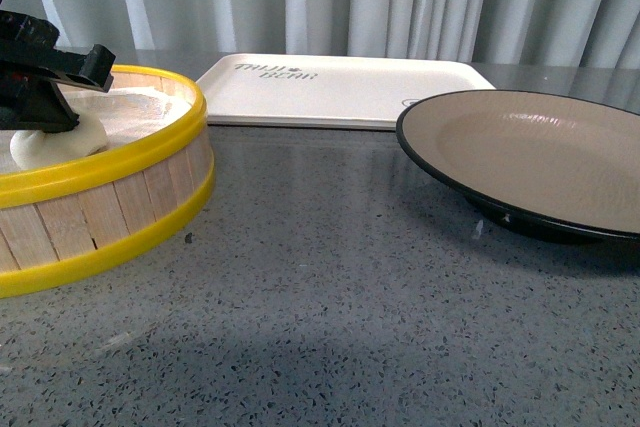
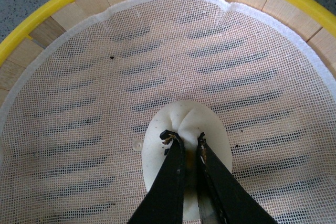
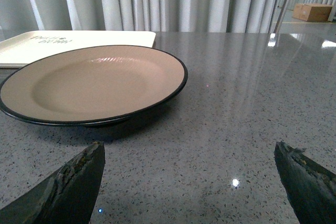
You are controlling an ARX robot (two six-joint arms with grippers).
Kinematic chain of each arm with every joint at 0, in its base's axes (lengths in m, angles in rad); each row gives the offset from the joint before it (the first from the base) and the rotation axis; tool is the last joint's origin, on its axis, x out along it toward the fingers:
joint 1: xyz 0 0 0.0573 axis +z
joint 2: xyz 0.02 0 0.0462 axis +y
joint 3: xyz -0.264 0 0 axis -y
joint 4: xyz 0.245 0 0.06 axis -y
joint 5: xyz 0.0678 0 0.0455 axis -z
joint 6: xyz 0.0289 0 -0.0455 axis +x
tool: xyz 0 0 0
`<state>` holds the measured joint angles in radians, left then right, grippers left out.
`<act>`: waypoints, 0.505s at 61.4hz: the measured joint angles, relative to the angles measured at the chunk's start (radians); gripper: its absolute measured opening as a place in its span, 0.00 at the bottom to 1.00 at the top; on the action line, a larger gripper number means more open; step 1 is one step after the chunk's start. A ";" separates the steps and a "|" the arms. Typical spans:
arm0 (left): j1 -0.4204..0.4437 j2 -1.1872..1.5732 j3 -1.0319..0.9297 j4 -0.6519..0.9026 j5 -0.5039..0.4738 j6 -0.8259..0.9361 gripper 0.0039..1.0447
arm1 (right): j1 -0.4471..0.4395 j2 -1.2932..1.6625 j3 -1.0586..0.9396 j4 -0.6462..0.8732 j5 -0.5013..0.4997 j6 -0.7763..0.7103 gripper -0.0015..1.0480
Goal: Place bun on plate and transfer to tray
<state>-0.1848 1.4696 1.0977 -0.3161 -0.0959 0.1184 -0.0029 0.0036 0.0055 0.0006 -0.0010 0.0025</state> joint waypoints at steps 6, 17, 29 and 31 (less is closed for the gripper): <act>-0.001 -0.001 0.014 -0.006 0.001 0.000 0.03 | 0.000 0.000 0.000 0.000 0.000 0.000 0.92; -0.008 -0.008 0.047 -0.022 0.002 -0.001 0.03 | 0.000 0.000 0.000 0.000 0.000 0.000 0.92; -0.047 -0.016 0.114 -0.042 -0.011 -0.011 0.03 | 0.000 0.000 0.000 0.000 0.000 0.000 0.92; -0.062 -0.016 0.134 -0.045 -0.014 -0.013 0.03 | 0.000 0.000 0.000 0.000 0.000 0.000 0.92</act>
<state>-0.2466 1.4540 1.2320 -0.3614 -0.1104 0.1055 -0.0029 0.0036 0.0055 0.0006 -0.0010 0.0025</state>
